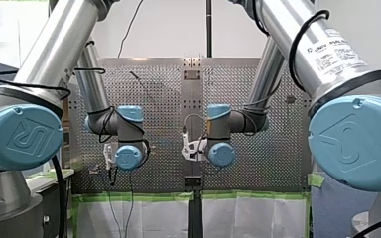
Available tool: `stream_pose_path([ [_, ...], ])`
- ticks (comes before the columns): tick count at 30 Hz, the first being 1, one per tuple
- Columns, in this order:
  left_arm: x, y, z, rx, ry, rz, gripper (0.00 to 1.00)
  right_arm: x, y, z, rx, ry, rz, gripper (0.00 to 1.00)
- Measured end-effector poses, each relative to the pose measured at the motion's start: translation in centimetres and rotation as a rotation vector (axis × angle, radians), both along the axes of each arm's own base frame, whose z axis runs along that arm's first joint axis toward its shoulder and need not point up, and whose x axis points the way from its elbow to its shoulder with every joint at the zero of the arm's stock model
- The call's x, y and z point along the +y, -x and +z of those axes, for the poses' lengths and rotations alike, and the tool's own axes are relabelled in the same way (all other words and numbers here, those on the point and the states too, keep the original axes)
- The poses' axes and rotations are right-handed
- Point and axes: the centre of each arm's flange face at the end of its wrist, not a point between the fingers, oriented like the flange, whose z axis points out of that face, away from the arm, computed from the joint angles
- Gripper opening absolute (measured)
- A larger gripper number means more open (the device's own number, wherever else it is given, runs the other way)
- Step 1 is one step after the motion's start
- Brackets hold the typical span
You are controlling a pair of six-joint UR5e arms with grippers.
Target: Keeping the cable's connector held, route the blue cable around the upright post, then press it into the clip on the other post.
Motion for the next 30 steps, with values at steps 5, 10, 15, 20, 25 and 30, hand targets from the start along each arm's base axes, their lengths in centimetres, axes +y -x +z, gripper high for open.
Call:
stream_pose_path([
  [5, 0.0, 0.0, 0.0, 0.0, 0.0, 0.0, 0.0, 0.5, 0.5, -2.7, 0.049, -0.047, 0.0, 0.0],
  [10, 0.0, 0.0, 0.0, 0.0, 0.0, 0.0, 0.0, 0.6, 0.6, -3.7, 0.063, -0.06, 0.0, 0.0],
  [15, 0.0, 0.0, 0.0, 0.0, 0.0, 0.0, 0.0, 0.7, 0.7, -3.8, 0.065, -0.062, 0.0, 0.0],
  [20, 0.3, -0.2, -0.4, 0.002, -0.012, 0.0, 0.0, 0.7, 0.7, -3.8, 0.065, -0.062, 0.0, 0.0],
  [25, 1.2, -1.2, -2.0, 0.022, -0.071, -0.003, 0.0, 0.7, 0.7, -3.8, 0.065, -0.062, 0.0, 0.0],
  [30, 1.6, -1.0, -4.0, 0.067, -0.137, -0.008, 0.0, 0.7, 0.7, -3.8, 0.065, -0.062, 0.0, 0.0],
])
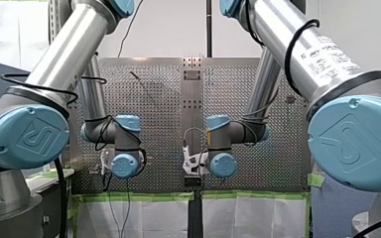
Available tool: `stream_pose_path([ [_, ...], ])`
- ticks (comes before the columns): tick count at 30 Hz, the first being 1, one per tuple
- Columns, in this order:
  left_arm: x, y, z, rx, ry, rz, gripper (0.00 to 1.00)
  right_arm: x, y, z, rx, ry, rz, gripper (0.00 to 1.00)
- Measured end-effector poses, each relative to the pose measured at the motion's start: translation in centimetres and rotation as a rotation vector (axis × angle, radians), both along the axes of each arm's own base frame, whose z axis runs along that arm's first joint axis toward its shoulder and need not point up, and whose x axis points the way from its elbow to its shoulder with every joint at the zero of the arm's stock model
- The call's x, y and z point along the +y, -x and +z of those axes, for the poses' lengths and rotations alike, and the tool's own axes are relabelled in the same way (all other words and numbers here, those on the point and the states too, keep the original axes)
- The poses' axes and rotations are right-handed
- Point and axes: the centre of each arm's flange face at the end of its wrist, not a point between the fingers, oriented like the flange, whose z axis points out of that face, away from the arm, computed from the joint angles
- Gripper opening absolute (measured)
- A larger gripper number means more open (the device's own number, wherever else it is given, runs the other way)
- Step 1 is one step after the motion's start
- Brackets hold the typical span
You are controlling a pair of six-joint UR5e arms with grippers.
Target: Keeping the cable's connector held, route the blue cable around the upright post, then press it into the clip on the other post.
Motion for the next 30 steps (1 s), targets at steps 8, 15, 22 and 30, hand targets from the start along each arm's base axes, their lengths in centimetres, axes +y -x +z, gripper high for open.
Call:
stream_pose_path([
  [8, 0.6, 1.0, -3.2, 0.076, -0.049, -0.001, 0.0, 0.0, 0.0, 0.0, 0.0, 0.0, 0.0, 0.0],
  [15, 0.9, 1.7, -4.9, 0.118, -0.07, -0.005, 0.0, -0.2, 0.0, 0.2, 0.002, 0.003, -0.005, 0.0],
  [22, 0.2, 1.6, -3.4, 0.119, -0.02, -0.035, 0.0, -1.3, -0.8, 3.4, -0.036, 0.017, -0.032, 0.0],
  [30, 0.5, 1.0, -0.9, 0.118, 0.062, -0.012, 0.0, -1.5, -2.0, 7.6, -0.11, -0.001, 0.024, 0.0],
])
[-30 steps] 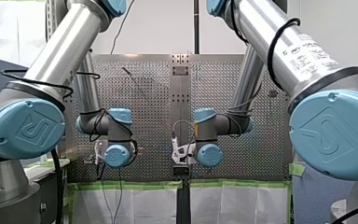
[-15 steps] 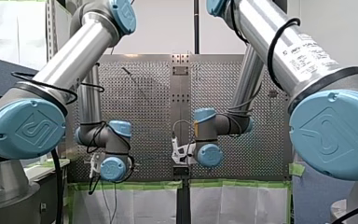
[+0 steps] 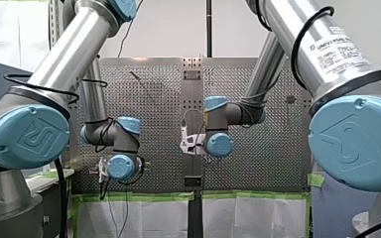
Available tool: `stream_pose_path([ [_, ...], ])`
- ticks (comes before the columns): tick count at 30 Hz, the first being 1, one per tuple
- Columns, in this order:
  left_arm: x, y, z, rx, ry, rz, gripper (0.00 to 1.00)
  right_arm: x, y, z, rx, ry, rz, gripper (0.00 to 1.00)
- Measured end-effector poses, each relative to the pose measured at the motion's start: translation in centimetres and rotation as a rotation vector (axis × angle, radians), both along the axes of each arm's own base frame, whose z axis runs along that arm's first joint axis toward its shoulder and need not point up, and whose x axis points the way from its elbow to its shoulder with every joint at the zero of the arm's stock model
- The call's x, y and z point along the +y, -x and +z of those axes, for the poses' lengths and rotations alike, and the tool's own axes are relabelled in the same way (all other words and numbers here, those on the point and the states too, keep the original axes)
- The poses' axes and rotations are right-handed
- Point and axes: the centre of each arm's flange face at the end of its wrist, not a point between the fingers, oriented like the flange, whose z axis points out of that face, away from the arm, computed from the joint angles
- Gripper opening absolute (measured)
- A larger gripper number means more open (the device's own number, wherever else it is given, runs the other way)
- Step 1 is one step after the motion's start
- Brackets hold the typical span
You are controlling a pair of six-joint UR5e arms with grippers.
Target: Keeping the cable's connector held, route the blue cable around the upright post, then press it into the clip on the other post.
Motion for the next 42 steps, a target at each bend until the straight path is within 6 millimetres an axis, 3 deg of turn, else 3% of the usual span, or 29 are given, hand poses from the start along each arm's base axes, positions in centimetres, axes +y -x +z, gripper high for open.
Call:
stream_pose_path([
  [11, 0.6, -0.5, 3.3, -0.007, 0.06, 0.047, 0.0, -1.5, -2.1, 7.8, -0.067, 0.053, 0.067, 0.0],
  [24, -0.4, -5.2, 10.7, -0.12, 0.165, 0.119, 0.0, -1.7, -2.5, 17.2, -0.12, 0.107, 0.078, 0.0],
  [29, -0.6, -6.3, 13.5, -0.154, 0.199, 0.125, 0.0, -1.5, -2.5, 18.4, -0.106, 0.092, 0.08, 0.0],
  [42, 0.2, -6.8, 19.4, -0.198, 0.274, 0.149, 0.0, -1.6, -3.0, 20.0, -0.117, 0.091, 0.108, 0.0],
])
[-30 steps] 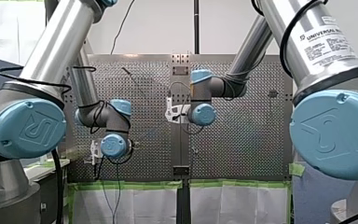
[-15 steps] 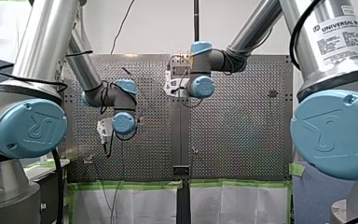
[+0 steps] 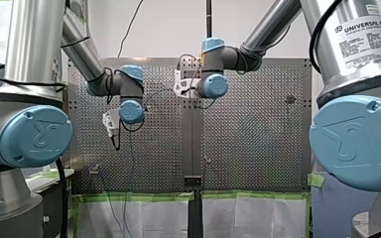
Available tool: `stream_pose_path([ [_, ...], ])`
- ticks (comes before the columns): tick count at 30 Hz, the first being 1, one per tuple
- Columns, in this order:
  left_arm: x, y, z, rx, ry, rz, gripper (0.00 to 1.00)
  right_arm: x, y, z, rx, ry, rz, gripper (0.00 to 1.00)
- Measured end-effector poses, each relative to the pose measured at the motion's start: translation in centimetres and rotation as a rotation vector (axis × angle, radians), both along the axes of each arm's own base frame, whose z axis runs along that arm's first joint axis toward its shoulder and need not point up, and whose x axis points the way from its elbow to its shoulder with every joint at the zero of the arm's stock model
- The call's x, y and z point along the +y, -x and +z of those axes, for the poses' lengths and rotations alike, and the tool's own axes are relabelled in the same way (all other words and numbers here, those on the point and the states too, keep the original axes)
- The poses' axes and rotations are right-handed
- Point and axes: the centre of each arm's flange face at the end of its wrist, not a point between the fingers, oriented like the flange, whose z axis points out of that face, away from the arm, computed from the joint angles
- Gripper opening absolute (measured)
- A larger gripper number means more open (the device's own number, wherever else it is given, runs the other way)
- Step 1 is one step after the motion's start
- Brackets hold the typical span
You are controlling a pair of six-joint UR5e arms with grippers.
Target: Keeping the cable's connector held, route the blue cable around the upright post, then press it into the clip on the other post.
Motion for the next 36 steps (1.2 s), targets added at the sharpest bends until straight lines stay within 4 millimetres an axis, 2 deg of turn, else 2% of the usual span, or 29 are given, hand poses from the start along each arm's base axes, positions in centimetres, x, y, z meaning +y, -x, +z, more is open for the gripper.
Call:
stream_pose_path([
  [11, 0.8, -0.6, 6.1, -0.065, 0.063, 0.029, 0.0, -1.3, -0.9, 2.8, -0.064, 0.002, 0.025, 0.0],
  [28, 3.5, -0.2, 17.9, -0.189, 0.11, 0.093, 0.0, -2.8, -2.8, 7.5, -0.125, 0.038, 0.074, 0.0],
  [36, 5.0, 0.6, 24.2, -0.262, 0.118, 0.085, 0.0, -3.5, -4.6, 9.7, -0.143, 0.046, 0.11, 0.0],
])
